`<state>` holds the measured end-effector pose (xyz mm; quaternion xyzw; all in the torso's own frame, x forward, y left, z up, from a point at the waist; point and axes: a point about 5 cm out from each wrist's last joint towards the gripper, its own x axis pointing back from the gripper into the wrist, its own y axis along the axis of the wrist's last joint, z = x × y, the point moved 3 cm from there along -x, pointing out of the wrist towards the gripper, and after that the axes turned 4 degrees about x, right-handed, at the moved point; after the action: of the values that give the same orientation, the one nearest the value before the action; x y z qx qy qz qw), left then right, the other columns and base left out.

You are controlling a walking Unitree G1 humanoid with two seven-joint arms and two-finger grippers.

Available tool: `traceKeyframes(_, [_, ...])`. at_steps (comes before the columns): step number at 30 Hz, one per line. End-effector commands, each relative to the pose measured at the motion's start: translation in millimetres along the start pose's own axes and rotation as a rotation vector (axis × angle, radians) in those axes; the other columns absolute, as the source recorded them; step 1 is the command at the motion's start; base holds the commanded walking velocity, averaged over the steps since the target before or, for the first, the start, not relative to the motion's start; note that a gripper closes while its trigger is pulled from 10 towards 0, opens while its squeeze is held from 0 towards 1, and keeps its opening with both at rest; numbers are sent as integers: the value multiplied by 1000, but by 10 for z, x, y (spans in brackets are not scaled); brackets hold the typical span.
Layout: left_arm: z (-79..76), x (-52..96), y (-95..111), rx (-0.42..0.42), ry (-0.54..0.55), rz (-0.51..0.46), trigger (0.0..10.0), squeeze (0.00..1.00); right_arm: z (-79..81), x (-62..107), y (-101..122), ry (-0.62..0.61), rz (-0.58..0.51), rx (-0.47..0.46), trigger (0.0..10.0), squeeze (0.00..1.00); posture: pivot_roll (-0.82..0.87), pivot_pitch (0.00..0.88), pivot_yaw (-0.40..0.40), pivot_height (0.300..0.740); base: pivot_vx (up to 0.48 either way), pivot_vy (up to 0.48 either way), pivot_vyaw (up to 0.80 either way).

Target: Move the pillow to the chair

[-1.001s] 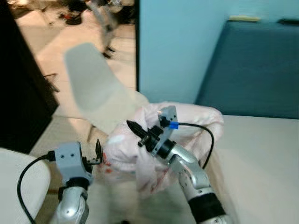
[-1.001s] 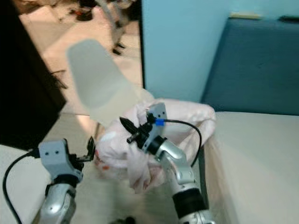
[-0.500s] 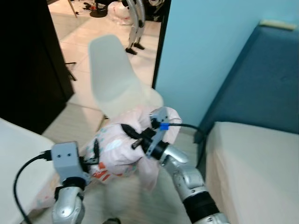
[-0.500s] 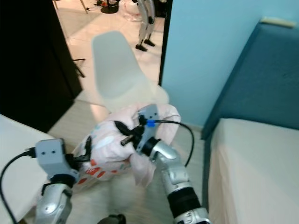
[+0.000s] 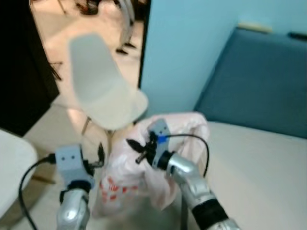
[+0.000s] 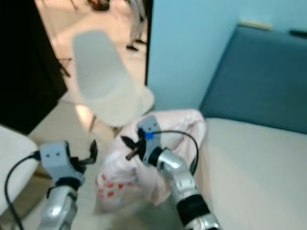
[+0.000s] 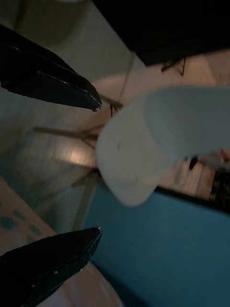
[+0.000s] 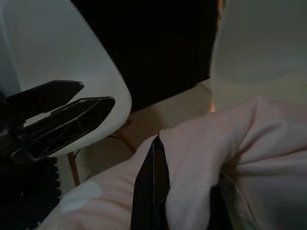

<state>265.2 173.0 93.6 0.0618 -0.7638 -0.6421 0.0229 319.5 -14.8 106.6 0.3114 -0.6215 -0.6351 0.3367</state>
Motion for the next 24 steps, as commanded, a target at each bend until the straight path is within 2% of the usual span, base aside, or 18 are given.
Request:
traceKeyframes(1, [-6,33,-51,6,0,13,10000,0,38,-34,156,26,-75,52,10000,0,29,64,-92,740,0,0,0])
traceKeyframes(4, [-16,36,-52,6,-3,13,10000,0,56,-34,146,41,-68,72,10000,0,27,66,-91,740,0,0,0])
traceKeyframes(21, [-34,24,-49,3,-6,9,10000,0,118,-38,132,80,-73,85,10000,0,33,66,-90,740,0,0,794])
traceKeyframes(24, [-51,14,-45,4,-14,6,10000,0,80,-56,130,58,-61,123,10000,0,30,62,-92,740,0,0,794])
